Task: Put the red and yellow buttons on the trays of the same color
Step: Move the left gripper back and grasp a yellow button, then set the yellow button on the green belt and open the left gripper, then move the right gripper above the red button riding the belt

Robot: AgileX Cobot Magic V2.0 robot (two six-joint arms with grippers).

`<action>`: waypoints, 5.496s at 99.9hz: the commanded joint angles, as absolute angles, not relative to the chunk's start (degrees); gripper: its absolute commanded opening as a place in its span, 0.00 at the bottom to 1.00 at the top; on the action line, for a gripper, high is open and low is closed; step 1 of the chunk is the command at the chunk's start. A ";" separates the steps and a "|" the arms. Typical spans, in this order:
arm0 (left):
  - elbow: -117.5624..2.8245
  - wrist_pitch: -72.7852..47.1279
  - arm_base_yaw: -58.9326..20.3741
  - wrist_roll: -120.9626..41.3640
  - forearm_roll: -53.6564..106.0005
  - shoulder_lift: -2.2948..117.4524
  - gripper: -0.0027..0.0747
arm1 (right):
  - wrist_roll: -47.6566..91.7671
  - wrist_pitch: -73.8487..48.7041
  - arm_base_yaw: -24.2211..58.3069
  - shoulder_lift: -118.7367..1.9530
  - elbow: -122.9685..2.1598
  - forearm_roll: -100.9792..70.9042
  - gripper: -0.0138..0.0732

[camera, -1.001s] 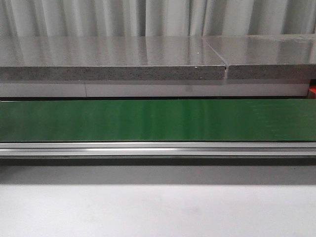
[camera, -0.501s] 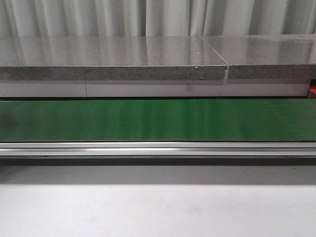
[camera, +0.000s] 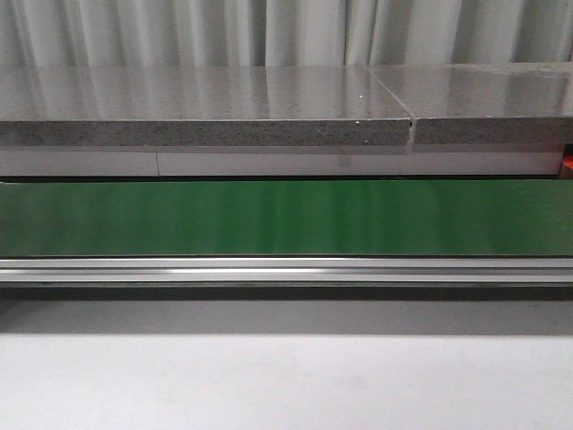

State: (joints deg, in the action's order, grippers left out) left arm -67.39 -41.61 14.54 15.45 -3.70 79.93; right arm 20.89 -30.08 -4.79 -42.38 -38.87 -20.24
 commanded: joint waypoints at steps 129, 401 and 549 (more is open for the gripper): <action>-63.90 -27.26 30.59 16.02 0.47 99.87 0.67 | 21.30 -26.68 -4.64 -42.05 -40.28 -21.02 0.08; -66.66 -33.86 -3.13 -0.30 2.32 84.71 0.79 | 21.30 -26.68 -4.64 -42.05 -40.28 -21.02 0.08; -27.36 -28.47 -5.15 -0.43 3.82 18.85 0.01 | 21.30 -26.68 -4.64 -42.05 -40.28 -21.02 0.08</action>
